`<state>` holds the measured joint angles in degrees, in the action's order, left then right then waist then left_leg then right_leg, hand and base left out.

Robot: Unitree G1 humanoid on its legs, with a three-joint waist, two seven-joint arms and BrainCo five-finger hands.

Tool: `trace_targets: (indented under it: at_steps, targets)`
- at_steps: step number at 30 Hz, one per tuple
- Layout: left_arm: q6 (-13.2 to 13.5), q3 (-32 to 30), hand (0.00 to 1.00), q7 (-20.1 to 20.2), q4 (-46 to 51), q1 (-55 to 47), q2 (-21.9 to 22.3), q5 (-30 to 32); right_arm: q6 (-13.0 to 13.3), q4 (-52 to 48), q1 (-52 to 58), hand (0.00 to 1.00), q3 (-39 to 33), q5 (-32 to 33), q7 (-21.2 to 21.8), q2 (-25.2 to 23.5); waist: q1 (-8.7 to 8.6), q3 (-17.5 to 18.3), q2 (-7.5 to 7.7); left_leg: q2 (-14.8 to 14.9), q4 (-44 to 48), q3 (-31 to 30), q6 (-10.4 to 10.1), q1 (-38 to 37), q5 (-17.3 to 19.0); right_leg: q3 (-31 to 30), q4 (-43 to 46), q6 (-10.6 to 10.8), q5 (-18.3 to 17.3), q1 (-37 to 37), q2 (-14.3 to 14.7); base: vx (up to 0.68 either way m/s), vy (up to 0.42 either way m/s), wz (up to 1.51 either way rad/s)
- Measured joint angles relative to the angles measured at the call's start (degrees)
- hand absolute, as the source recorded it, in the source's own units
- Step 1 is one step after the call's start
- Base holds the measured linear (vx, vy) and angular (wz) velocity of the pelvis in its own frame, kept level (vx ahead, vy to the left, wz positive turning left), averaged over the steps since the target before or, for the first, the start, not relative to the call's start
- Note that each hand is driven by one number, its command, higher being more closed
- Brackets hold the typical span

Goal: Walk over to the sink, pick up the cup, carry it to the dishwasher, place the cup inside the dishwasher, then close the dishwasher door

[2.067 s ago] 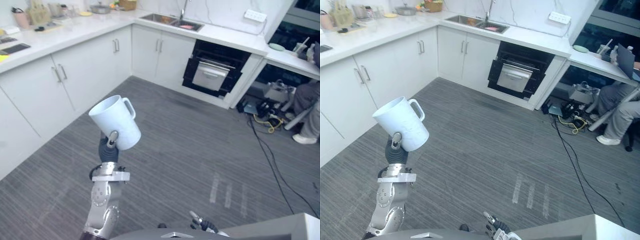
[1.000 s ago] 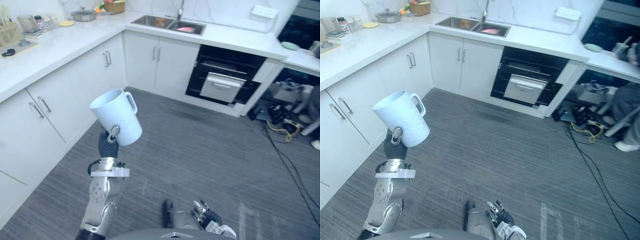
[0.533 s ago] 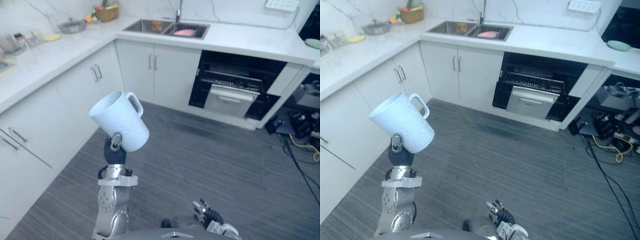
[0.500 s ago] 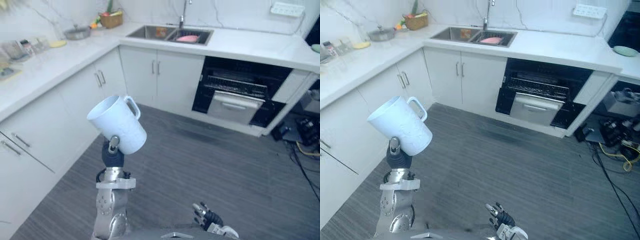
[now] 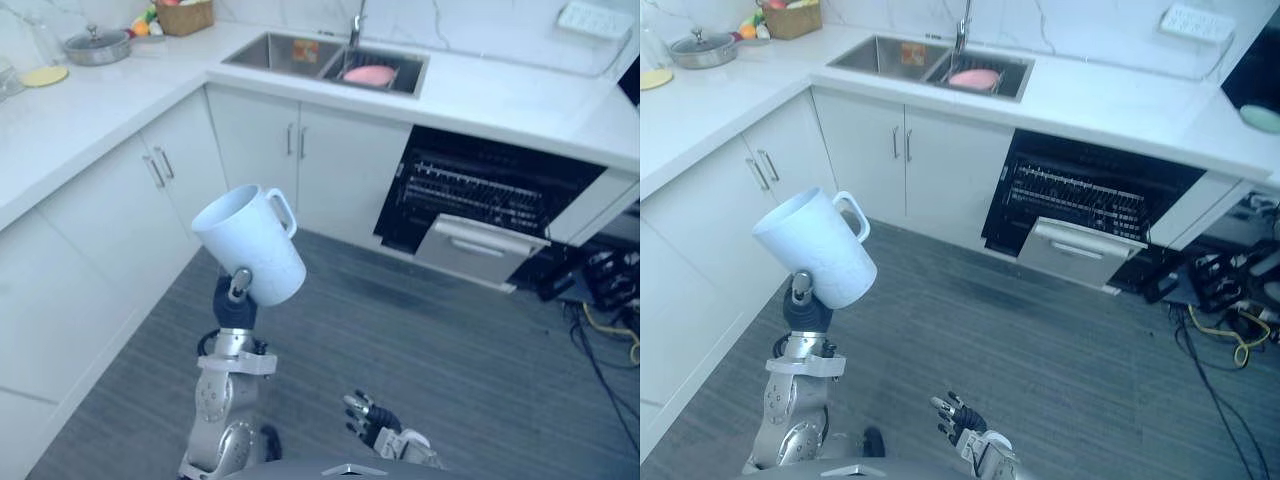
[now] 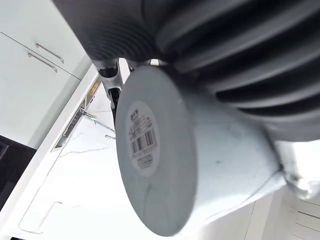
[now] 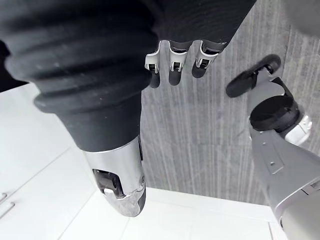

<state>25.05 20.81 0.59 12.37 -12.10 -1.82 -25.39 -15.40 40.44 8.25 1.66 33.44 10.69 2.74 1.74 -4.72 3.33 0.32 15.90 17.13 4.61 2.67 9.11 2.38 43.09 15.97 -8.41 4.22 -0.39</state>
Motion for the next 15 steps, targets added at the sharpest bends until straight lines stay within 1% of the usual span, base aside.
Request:
trace_targets:
  at_steps: [1, 2, 3, 4, 5, 6, 7, 8, 9, 10, 15]
  targets:
    - [-1.0, 0.3, 1.0, -1.1, -0.2, 0.3, -0.9, 1.0, -0.2, -0.5, 0.0, 0.0, -0.2, 0.1, -0.2, 0.1, -0.98, -0.3, 0.58, -1.3, -2.1, -1.0, 0.1, -3.6, 0.5, 3.5, 14.6, -3.5, 1.0, -6.4, -4.4, 0.37, 0.0, 0.35]
    - [-1.4, 1.4, 1.0, -2.1, -1.3, 0.8, -1.2, 2.1, 0.8, -0.9, 0.2, 0.0, -0.6, 0.0, 0.0, 0.1, -2.01, 0.0, 0.89, -1.7, -3.5, -2.2, 0.1, -6.5, 1.0, 6.8, 22.2, -8.9, -1.0, -10.8, -7.8, 0.35, -0.005, 0.5]
    - [-1.5, 2.2, 1.0, -2.7, -2.1, 1.3, -1.6, 2.2, 1.3, -1.1, 0.2, 0.0, -0.7, 0.1, 0.1, 0.0, -2.32, 0.0, 0.79, -1.6, -4.2, -3.0, 0.0, -7.4, 1.1, 7.8, 23.5, -9.9, -1.7, -12.7, -8.8, 0.3, -0.014, 0.57]
    - [-2.0, 3.0, 1.0, -3.8, -3.1, 2.1, -2.1, 3.2, 2.1, -1.1, 0.1, 0.0, -0.7, 0.1, 0.5, -0.1, -2.61, 0.0, 0.67, -1.1, -5.6, -4.3, -0.4, -9.4, 1.2, 8.1, 21.5, -10.8, -3.1, -16.4, -9.6, 0.29, -0.046, 0.64]
    - [-2.1, 3.1, 1.0, -4.3, -4.4, 2.8, -2.3, 3.3, 3.2, -1.3, -0.1, 0.0, -0.8, 0.4, 1.1, -0.3, -3.33, 0.1, 0.56, -0.6, -6.2, -6.2, -0.9, -10.4, 1.4, 7.6, 14.3, -11.3, -4.6, -18.6, -9.7, 0.29, -0.075, 0.73]
    - [-2.3, 3.1, 1.0, -4.5, -5.0, 3.2, -2.3, 3.3, 3.7, -1.3, -0.2, 0.0, -0.9, 0.7, 1.3, -0.4, -3.71, -0.1, 0.33, -0.2, -6.2, -7.1, -1.3, -10.9, 1.6, 7.2, 9.6, -11.5, -5.0, -19.2, -9.5, 0.33, -0.139, 0.81]
    - [-2.3, 2.7, 1.0, -4.9, -5.7, 3.8, -2.4, 3.3, 4.4, -1.3, -0.4, 0.0, -1.0, 1.0, 1.3, -0.3, -3.9, -0.4, -0.16, 0.9, -6.1, -8.7, -2.2, -11.7, 2.1, 5.5, -1.1, -11.4, -4.8, -19.5, -8.2, 0.27, -0.146, 0.61]
    - [-2.3, 2.5, 1.0, -5.2, -6.0, 3.9, -2.4, 3.3, 4.6, -1.3, -0.5, 0.0, -1.3, 1.0, 1.4, -0.2, -3.95, -0.5, -0.52, 1.6, -5.9, -9.5, -2.9, -12.0, 2.7, 4.0, -7.1, -11.2, -4.0, -19.2, -7.3, 0.39, -0.262, 0.67]
    - [-2.3, 1.8, 1.0, -5.3, -6.1, 3.9, -2.7, 3.3, 5.0, -1.2, -0.4, 0.0, -1.3, 1.0, 1.3, 0.0, -3.81, -0.8, -0.76, 2.4, -5.6, -10.5, -4.4, -12.8, 3.6, 0.9, -19.1, -11.0, 0.1, -17.1, -5.5, 0.25, -0.19, 0.37]
    - [0.4, 4.2, 1.0, -4.0, -4.3, 1.2, -0.4, 3.2, 3.9, -10.3, 7.7, 0.0, -2.3, 1.2, 1.3, -1.7, -1.7, -0.4, -0.45, 8.1, 1.0, -9.3, -9.8, -11.9, 11.0, -3.9, -38.2, -12.6, 15.9, -10.0, -0.4, 0.18, -0.153, 0.24]
    - [0.4, 4.2, 1.0, -4.0, -4.3, 1.2, -0.4, 3.2, 3.9, -10.3, 7.7, 0.0, -2.3, 1.2, 1.3, -1.7, -1.74, -0.4, -0.45, 8.2, 0.9, -9.2, -9.8, -11.7, 10.9, -3.9, -38.8, -12.7, 16.0, -10.0, -0.3, 0.0, -0.004, -0.01]
